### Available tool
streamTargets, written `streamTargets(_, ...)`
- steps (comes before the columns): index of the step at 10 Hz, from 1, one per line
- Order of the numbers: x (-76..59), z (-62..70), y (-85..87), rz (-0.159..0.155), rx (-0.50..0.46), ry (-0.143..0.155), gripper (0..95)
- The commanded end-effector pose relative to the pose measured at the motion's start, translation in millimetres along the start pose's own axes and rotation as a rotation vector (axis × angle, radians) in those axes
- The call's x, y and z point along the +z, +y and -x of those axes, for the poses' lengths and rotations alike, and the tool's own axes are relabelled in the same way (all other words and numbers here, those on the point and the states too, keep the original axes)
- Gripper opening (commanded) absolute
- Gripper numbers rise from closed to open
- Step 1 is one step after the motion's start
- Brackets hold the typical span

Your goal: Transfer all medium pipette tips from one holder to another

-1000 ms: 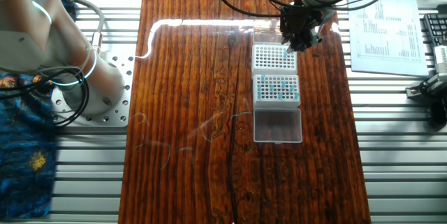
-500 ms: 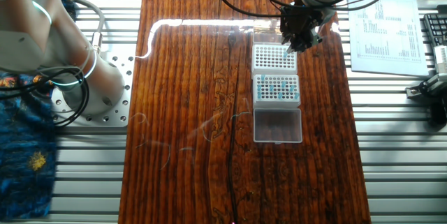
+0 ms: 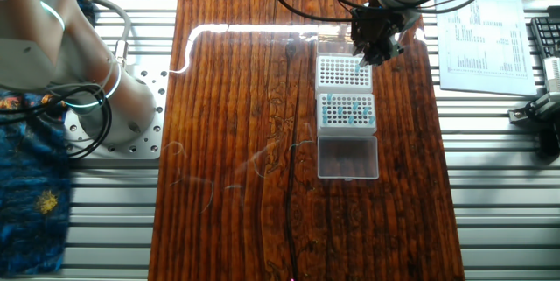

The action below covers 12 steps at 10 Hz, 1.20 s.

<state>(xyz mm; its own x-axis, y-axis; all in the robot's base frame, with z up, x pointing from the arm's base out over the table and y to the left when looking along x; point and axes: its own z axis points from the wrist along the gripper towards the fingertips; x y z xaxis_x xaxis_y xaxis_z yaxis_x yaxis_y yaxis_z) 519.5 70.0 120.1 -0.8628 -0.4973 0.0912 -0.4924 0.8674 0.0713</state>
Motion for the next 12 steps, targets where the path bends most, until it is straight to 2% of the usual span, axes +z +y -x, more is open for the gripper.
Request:
streamTargets(1, 0.0, -0.2, 0.0, 0.0, -0.001, 0.001, 19.0)
streamTargets(9, 0.0, -0.2, 0.0, 0.0, -0.001, 0.001, 19.0)
streamTargets(10, -6.5, -30.0, -83.5, 0.012, -0.066, 0.001, 19.0)
streamTargets(11, -6.4, -29.9, -96.4, 0.013, -0.076, 0.0, 0.0)
streamTargets(12, -6.8, -29.4, -103.6, 0.011, -0.079, 0.003, 0.0)
